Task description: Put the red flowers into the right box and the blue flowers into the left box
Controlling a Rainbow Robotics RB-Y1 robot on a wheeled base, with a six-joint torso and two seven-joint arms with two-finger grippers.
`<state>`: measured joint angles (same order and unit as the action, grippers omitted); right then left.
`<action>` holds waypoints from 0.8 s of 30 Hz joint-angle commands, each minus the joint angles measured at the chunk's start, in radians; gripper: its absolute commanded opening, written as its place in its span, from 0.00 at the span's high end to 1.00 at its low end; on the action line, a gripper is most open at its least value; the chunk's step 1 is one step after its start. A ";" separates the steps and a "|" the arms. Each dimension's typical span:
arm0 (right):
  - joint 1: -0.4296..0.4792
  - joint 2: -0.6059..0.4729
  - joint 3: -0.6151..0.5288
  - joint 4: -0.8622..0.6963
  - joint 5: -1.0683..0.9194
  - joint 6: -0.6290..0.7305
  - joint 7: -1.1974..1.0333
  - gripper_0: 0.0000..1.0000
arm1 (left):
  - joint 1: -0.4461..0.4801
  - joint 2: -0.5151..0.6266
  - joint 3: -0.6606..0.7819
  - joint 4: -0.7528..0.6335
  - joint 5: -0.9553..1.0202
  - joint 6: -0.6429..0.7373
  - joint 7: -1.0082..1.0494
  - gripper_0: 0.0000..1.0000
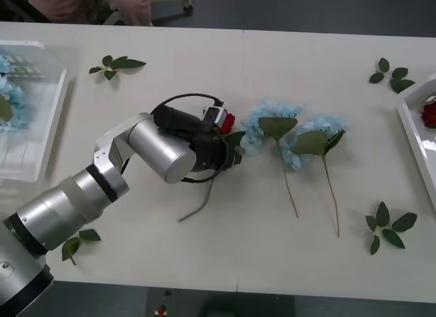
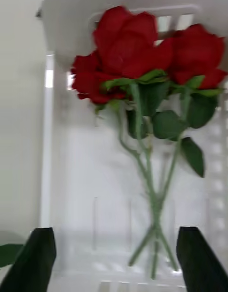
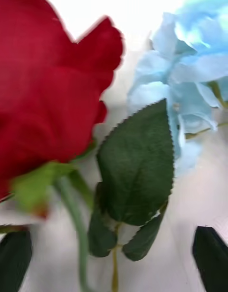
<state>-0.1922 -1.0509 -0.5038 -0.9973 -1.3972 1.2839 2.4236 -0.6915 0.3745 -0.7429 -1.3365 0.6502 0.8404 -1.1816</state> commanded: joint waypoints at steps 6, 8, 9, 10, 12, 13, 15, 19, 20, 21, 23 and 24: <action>-0.170 0.146 0.002 -0.133 0.024 0.186 -0.109 0.00 | -0.045 -0.023 0.000 0.016 -0.015 -0.009 -0.010 0.99; -0.174 0.209 0.005 -0.251 0.084 0.213 -0.193 0.00 | -0.045 -0.025 0.000 0.017 -0.032 -0.009 -0.010 1.00; -0.174 0.232 0.007 -0.290 0.109 0.216 -0.219 0.00 | -0.045 -0.025 0.000 0.017 -0.038 -0.009 -0.010 1.00; -0.174 0.273 0.008 -0.362 0.162 0.225 -0.271 0.00 | -0.045 -0.025 0.002 0.017 -0.043 -0.009 -0.010 1.00; -0.174 0.341 0.019 -0.478 0.265 0.247 -0.356 0.00 | -0.045 -0.025 0.002 0.017 -0.060 -0.009 -0.012 1.00; -0.176 0.376 0.025 -0.529 0.316 0.262 -0.396 0.00 | -0.045 -0.025 0.002 0.017 -0.070 -0.009 -0.010 1.00; -0.177 0.417 0.034 -0.583 0.365 0.285 -0.440 0.00 | -0.045 -0.023 0.002 0.017 -0.080 -0.011 -0.010 1.00; -0.184 0.532 0.044 -0.672 0.458 0.354 -0.540 0.00 | -0.043 -0.012 0.002 0.017 -0.089 -0.040 -0.010 1.00; -0.184 0.545 0.045 -0.679 0.466 0.360 -0.549 0.00 | -0.043 -0.008 0.002 0.017 -0.089 -0.047 -0.010 1.00; -0.184 0.578 0.050 -0.693 0.491 0.373 -0.569 0.00 | -0.043 0.003 0.000 0.014 -0.084 -0.070 -0.013 1.00; -0.182 0.611 0.062 -0.701 0.523 0.383 -0.587 0.00 | -0.042 0.020 0.002 -0.007 -0.076 -0.100 -0.015 1.00; -0.182 0.626 0.076 -0.702 0.543 0.383 -0.591 0.00 | -0.040 0.035 0.000 -0.032 -0.070 -0.113 -0.015 1.00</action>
<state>-0.3655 -0.4486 -0.4388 -1.6603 -0.8897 1.6655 1.8704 -0.7075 0.3713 -0.7566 -1.3076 0.5681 0.7624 -1.1817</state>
